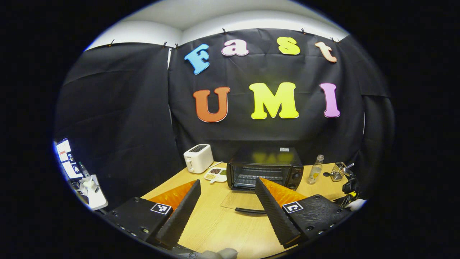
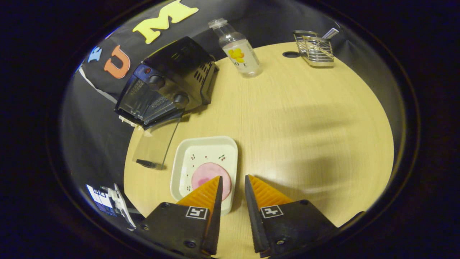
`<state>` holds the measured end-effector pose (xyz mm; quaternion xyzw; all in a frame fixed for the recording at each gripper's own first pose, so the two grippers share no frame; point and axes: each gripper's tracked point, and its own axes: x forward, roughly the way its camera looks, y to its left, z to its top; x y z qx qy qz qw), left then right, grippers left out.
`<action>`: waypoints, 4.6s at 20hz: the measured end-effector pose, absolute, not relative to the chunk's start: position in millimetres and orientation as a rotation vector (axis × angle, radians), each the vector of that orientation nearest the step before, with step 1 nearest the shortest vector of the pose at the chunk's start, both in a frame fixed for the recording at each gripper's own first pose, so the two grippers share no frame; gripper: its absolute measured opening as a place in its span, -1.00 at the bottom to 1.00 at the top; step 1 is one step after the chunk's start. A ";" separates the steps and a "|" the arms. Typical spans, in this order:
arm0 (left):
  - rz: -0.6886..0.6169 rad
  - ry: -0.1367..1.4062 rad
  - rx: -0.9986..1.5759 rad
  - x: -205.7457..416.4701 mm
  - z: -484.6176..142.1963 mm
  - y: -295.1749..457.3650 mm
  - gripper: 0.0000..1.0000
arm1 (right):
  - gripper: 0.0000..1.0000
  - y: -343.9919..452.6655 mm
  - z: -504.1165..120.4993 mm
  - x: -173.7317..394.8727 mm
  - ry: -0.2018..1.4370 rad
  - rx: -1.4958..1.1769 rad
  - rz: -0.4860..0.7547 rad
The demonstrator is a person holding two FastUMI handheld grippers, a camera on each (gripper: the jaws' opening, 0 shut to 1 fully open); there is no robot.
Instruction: Open the electric oven with the left hand, put the food in, and close the electric oven.
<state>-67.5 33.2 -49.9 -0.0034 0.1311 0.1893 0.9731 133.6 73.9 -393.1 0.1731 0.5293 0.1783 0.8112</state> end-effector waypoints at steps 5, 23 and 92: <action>0.458 0.282 -0.034 -89.5 -54.5 30.2 0.94 | -0.63 75.4 -399.1 134.9 1.223 0.389 0.359; 0.463 0.278 -0.014 -104.9 -45.9 31.8 0.94 | -0.93 56.4 -357.6 132.2 1.127 0.843 0.388; 0.094 0.228 -0.027 -53.7 -75.2 88.1 0.94 | 0.92 155.8 -112.8 80.4 0.221 0.143 0.252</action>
